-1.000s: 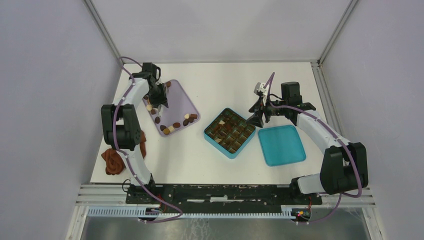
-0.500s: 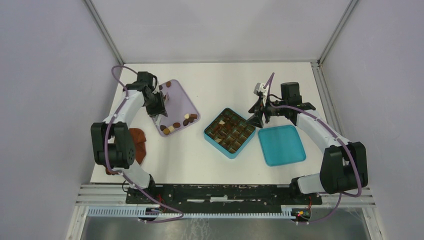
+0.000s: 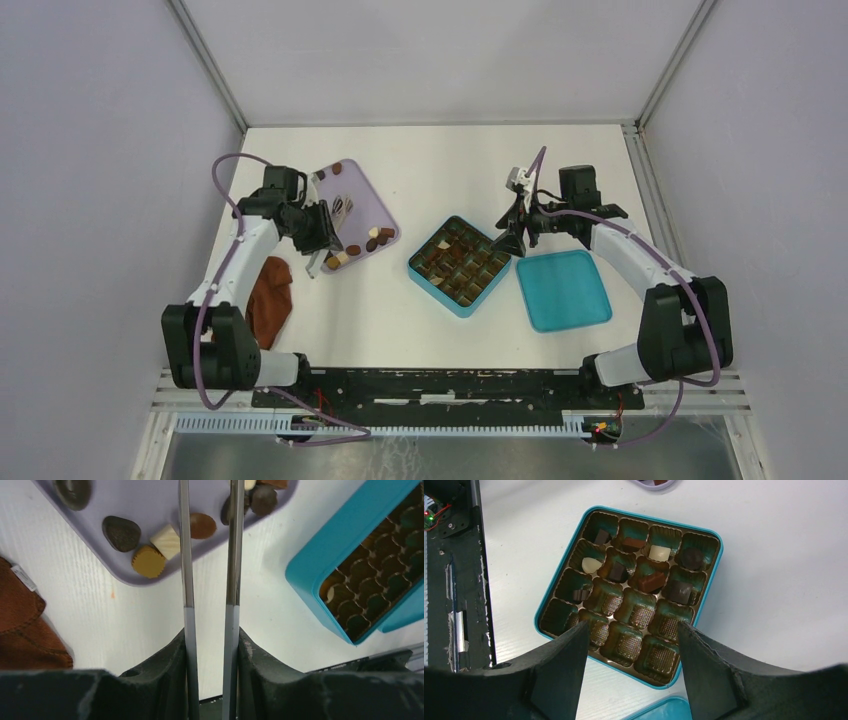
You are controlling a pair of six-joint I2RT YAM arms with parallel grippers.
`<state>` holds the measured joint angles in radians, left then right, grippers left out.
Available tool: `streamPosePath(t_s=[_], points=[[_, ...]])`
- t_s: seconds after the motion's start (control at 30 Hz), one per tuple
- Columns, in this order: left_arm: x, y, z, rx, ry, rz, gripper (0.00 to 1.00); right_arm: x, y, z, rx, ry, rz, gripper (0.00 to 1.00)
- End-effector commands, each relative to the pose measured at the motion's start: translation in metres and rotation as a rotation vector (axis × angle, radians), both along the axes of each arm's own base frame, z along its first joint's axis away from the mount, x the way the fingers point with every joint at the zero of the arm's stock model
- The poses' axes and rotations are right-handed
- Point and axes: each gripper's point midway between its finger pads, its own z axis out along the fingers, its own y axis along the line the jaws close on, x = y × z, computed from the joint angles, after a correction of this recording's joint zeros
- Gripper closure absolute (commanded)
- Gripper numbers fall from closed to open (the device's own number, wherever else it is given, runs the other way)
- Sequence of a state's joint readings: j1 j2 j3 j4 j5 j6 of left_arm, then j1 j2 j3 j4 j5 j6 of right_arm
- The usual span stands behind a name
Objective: Pack the chocolate
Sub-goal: Place the fake chocolate in the packing box.
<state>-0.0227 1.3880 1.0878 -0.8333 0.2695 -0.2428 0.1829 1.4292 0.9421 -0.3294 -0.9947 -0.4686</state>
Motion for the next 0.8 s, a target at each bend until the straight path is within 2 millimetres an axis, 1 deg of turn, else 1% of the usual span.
streamPosePath(t_s=[0.0,0.1,0.37,0.5,0.6,0.77], points=[[-0.012,-0.025,0.034,-0.1,-0.125,-0.106,0.98,0.005,0.004,0.009,0.023,-0.021,0.02,0.3],[-0.026,-0.04,0.049,-0.152,-0.166,-0.153,0.98,0.006,0.003,0.006,0.019,-0.012,0.016,0.3],[-0.073,-0.084,0.075,-0.246,-0.228,-0.268,0.98,0.011,0.0,-0.004,-0.011,-0.003,-0.008,0.3],[-0.096,-0.113,0.089,-0.314,-0.256,-0.333,0.98,0.015,-0.003,-0.01,-0.035,-0.004,-0.021,0.3],[-0.111,-0.132,0.093,-0.348,-0.254,-0.36,0.98,0.016,-0.004,-0.012,-0.045,-0.003,-0.029,0.3],[-0.126,-0.155,0.086,-0.311,-0.22,-0.414,0.98,0.019,-0.006,-0.015,-0.059,-0.003,-0.038,0.3]])
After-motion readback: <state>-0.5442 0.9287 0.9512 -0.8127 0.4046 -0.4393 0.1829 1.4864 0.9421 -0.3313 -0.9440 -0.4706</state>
